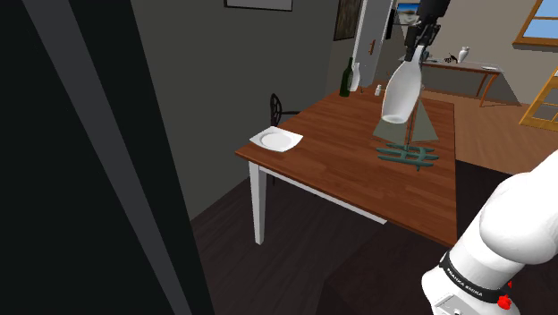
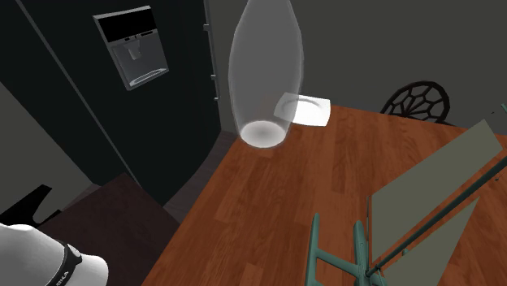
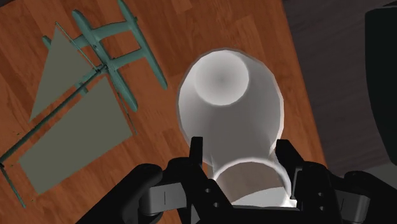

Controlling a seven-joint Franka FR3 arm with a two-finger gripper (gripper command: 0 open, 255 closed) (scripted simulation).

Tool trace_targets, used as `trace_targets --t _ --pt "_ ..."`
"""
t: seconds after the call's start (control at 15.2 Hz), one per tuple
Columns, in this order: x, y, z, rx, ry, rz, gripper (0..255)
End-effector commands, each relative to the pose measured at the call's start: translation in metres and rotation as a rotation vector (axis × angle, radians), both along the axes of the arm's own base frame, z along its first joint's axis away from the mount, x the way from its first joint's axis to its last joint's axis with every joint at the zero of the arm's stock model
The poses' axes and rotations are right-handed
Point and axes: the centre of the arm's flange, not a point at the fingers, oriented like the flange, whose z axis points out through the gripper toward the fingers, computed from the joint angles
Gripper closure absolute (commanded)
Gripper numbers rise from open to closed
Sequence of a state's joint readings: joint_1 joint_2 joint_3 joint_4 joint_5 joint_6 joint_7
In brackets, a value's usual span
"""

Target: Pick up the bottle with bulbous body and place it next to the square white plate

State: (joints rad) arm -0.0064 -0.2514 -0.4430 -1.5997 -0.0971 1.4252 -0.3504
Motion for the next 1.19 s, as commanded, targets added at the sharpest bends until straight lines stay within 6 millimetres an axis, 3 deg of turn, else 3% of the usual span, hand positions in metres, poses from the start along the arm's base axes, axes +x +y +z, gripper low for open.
trace_targets --t 0.0,1.12 --pt "0.019 0.015 -0.012 0.000 -0.001 -0.001 255" --pt "0.183 0.140 -0.102 0.000 -0.001 -0.001 255"
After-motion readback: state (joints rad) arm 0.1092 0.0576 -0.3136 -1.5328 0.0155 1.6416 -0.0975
